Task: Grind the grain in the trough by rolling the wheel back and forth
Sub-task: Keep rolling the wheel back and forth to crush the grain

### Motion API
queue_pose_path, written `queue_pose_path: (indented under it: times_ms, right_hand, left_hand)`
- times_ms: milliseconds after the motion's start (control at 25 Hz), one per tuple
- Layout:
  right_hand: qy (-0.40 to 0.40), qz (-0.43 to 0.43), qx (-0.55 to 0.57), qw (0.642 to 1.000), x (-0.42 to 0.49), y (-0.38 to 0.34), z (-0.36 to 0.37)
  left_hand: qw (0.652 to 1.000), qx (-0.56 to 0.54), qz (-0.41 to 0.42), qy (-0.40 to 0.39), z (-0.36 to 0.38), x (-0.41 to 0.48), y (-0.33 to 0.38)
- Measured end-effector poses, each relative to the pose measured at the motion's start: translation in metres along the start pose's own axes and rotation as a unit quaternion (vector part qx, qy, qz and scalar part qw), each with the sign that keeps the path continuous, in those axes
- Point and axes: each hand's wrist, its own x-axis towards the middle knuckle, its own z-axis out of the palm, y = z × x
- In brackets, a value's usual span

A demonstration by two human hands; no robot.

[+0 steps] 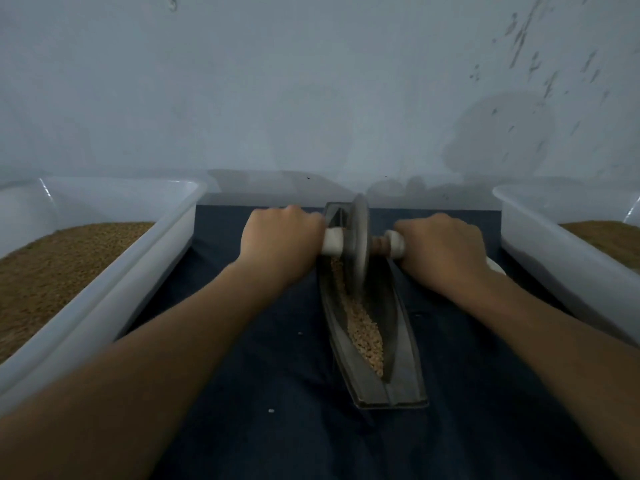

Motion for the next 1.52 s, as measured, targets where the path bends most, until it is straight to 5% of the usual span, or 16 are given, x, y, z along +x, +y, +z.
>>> queue_pose_path:
  times_ms: [160,400,760,1040,1200,1520]
  right_hand:
    - [-0.024,0.015,0.016,0.999,0.021,-0.003,0.000]
    - [0.048,-0.110,-0.057,0.991,-0.048,0.008,-0.038]
    - [-0.058,-0.004,-0.013,0.998,0.041,-0.007,-0.005]
    - [0.028,-0.061,-0.059,0.996,-0.041,0.004,-0.028]
    - [-0.050,-0.014,0.017,0.998,-0.030,0.008,-0.016]
    - [-0.087,0.008,0.020,0.996,0.020,0.000,-0.008]
  left_hand:
    - [1.000,-0.003,0.004,-0.027,-0.003,0.022,-0.005]
    - [0.996,-0.048,0.055,0.058,-0.022,-0.057,-0.007]
    - [0.998,-0.048,-0.017,-0.039,0.011,0.026,-0.012]
    - [0.998,-0.033,0.036,0.043,-0.015,-0.045,-0.002]
    - [0.999,0.004,0.047,0.017,-0.009,-0.026,0.000]
    - [1.000,-0.015,0.009,-0.013,-0.002,0.012,-0.006]
